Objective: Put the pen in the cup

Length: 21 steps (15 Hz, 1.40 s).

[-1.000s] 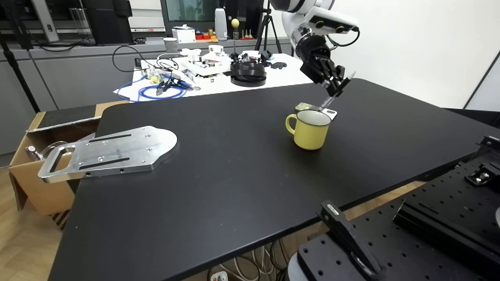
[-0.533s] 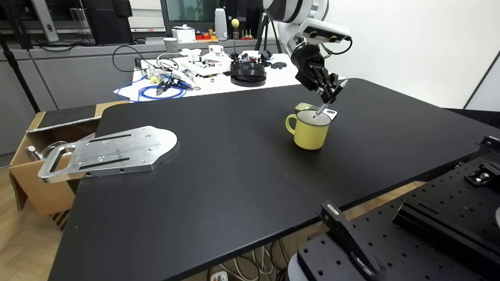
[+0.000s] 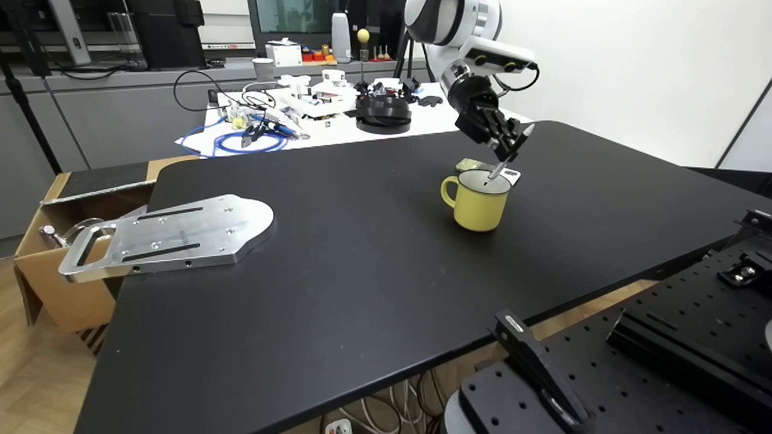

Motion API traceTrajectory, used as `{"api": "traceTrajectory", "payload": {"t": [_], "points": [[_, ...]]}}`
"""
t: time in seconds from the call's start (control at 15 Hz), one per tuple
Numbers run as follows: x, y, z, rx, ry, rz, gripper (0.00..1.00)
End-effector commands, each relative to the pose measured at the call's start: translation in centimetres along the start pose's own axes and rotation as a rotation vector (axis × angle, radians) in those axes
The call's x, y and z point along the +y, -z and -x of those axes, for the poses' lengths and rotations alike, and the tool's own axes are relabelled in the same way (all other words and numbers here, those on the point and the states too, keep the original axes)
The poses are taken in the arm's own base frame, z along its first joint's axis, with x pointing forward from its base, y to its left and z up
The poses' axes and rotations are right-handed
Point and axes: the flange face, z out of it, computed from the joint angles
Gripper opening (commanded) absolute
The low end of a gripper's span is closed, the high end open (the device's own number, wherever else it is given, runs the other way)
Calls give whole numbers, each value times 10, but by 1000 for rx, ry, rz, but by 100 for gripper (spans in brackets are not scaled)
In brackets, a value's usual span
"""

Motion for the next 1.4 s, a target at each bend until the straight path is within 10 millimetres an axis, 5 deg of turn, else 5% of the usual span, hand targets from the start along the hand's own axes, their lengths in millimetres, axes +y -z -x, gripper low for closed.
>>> {"api": "traceTrajectory", "payload": {"t": [0.0, 0.47, 0.53, 0.67, 1.2, 1.33], "points": [[7, 9, -8, -8, -14, -13, 3], [13, 10, -18, 8, -23, -21, 3], [13, 11, -18, 13, -24, -23, 37], [13, 12, -19, 18, -19, -25, 44], [13, 15, -24, 49, -8, -27, 98], [12, 8, -23, 38, -4, -11, 100]]}}
